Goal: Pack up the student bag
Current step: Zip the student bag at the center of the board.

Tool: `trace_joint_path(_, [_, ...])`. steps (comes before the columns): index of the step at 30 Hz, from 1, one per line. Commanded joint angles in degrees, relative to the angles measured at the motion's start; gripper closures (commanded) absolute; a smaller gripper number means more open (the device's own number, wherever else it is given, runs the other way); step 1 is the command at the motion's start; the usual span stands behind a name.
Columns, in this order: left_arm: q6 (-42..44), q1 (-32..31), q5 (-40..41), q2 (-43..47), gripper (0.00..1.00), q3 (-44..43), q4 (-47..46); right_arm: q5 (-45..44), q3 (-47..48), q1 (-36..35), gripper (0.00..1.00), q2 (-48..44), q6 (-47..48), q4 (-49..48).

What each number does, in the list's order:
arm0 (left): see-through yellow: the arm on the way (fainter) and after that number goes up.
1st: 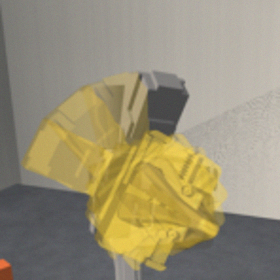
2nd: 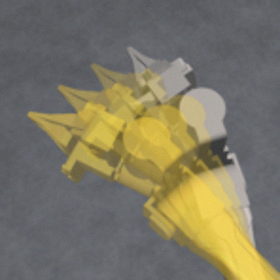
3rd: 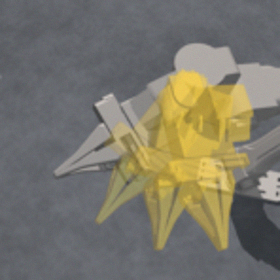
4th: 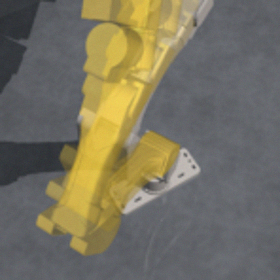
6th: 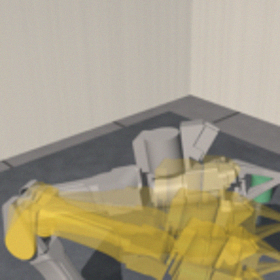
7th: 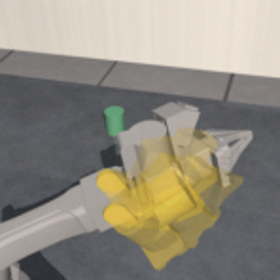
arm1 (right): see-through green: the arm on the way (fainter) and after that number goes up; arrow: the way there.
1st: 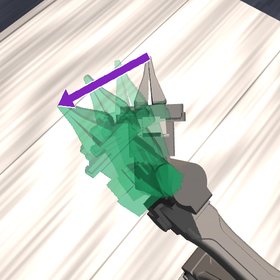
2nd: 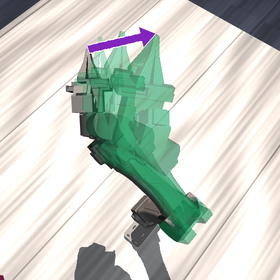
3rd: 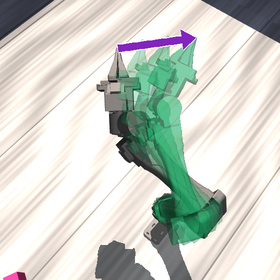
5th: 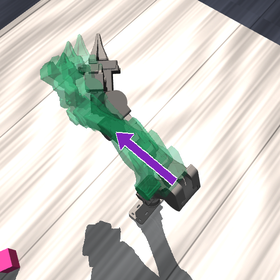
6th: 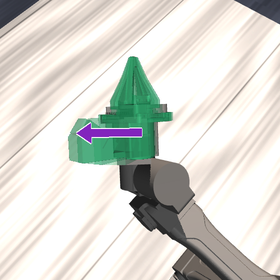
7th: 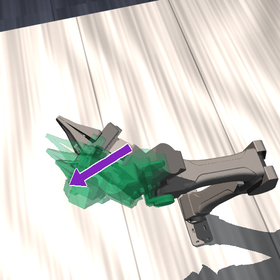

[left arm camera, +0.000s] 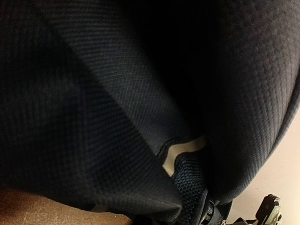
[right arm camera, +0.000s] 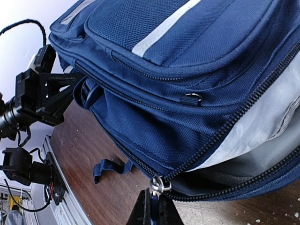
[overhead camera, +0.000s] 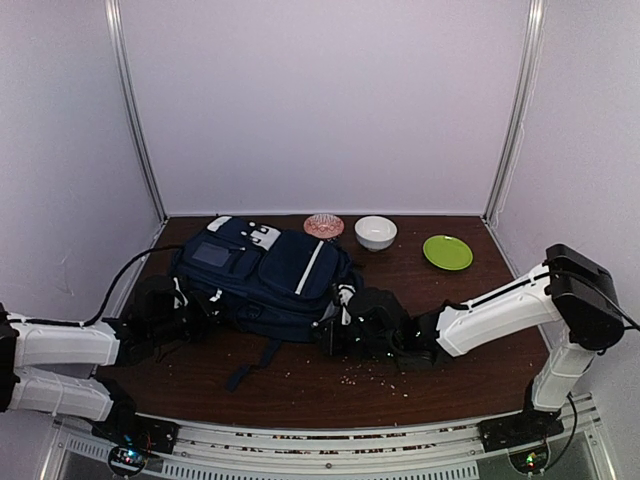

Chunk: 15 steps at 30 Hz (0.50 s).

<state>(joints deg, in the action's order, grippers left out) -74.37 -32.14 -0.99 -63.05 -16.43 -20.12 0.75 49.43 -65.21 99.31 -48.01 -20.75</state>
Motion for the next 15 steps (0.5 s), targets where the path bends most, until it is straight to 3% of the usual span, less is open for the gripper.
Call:
trace_joint_path(1, [4.2, 2.8, -3.1, 0.7, 1.00, -2.2, -3.9, -0.6, 3.2, -2.0, 1.00, -0.1, 1.6, 2.0])
trace_joint_path(4, [5.8, 2.9, -3.6, 2.6, 1.00, -2.3, -0.7, 0.4, 4.5, -2.0, 1.00, 1.7, 0.9, 0.7])
trace_joint_path(9, [7.2, 2.2, -4.9, 9.8, 0.49, -1.4, 6.4, 0.9, 6.6, -2.2, 1.00, 2.8, 1.0, -0.8])
trace_joint_path(12, [7.9, -0.7, -2.5, 15.9, 0.31, -2.2, 14.5, 1.4, 7.7, -2.2, 1.00, 3.1, 1.2, -1.0])
trace_joint_path(15, [6.8, -5.1, 0.7, 20.9, 0.23, -3.3, 21.4, 2.2, 8.6, -2.2, 1.00, 3.6, 1.4, -0.8])
